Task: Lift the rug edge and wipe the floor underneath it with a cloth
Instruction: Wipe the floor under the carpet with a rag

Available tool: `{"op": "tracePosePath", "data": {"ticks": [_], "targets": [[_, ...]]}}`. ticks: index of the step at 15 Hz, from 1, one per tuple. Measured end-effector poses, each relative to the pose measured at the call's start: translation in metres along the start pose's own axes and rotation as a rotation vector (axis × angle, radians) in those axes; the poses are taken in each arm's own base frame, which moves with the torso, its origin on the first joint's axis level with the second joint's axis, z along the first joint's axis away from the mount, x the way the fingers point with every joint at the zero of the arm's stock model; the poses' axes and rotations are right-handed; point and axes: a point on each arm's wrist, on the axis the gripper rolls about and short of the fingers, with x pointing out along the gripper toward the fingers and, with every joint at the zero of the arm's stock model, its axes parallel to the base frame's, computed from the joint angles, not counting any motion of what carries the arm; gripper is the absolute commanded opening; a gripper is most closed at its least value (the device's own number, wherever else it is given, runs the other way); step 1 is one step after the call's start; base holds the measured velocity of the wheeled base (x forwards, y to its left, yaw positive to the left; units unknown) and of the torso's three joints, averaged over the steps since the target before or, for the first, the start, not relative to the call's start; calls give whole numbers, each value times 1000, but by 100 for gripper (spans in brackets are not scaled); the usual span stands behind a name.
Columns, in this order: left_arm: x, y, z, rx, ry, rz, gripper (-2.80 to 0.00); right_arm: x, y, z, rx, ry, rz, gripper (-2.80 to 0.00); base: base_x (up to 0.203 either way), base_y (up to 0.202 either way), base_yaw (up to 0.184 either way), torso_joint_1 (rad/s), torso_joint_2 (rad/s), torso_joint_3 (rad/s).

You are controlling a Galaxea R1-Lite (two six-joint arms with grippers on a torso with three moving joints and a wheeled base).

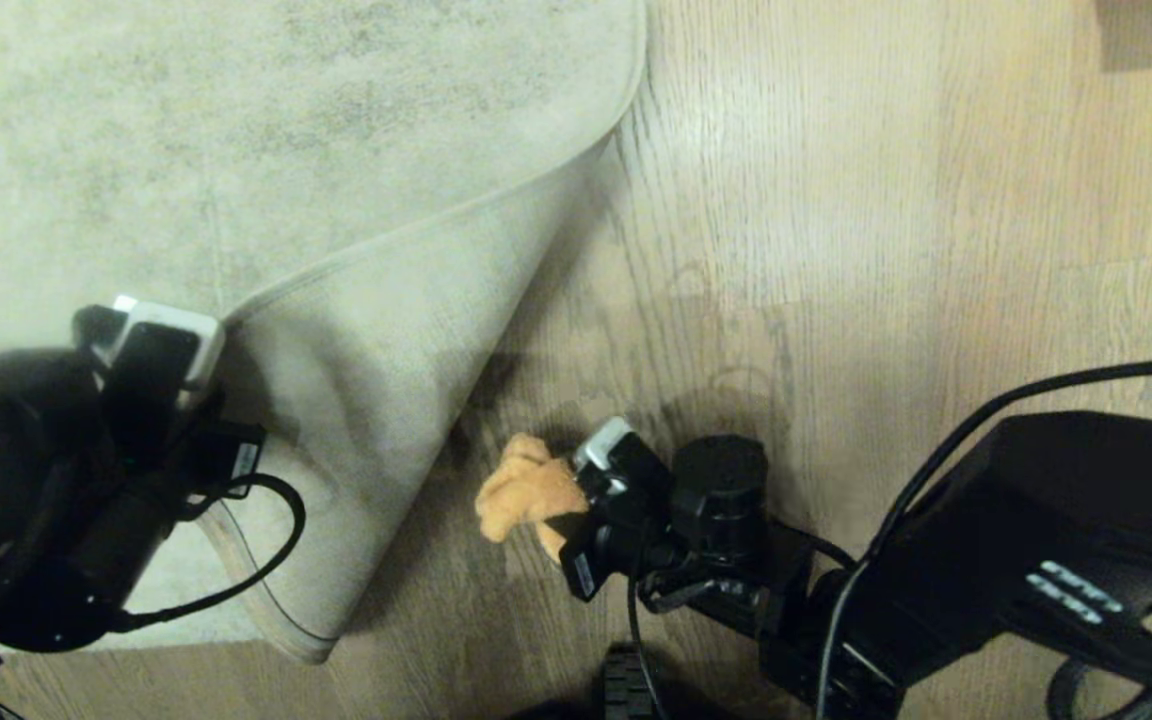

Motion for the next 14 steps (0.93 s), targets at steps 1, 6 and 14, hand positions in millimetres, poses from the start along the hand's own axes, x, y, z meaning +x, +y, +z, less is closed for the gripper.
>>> {"op": "tracePosePath", "data": {"ticks": [1, 6, 14], "targets": [[0, 0, 0, 0, 0, 0, -280, 9, 2, -4, -1, -10, 4, -280, 0, 0, 0, 0, 0, 0], [0, 0, 0, 0, 1, -2, -280, 45, -15, -3, -4, -94, -35, -280, 0, 0, 0, 0, 0, 0], [-2, -4, -3, 10, 5, -20, -280, 20, -105, 34, -1, -160, -240, -280, 0, 0, 0, 0, 0, 0]]}}
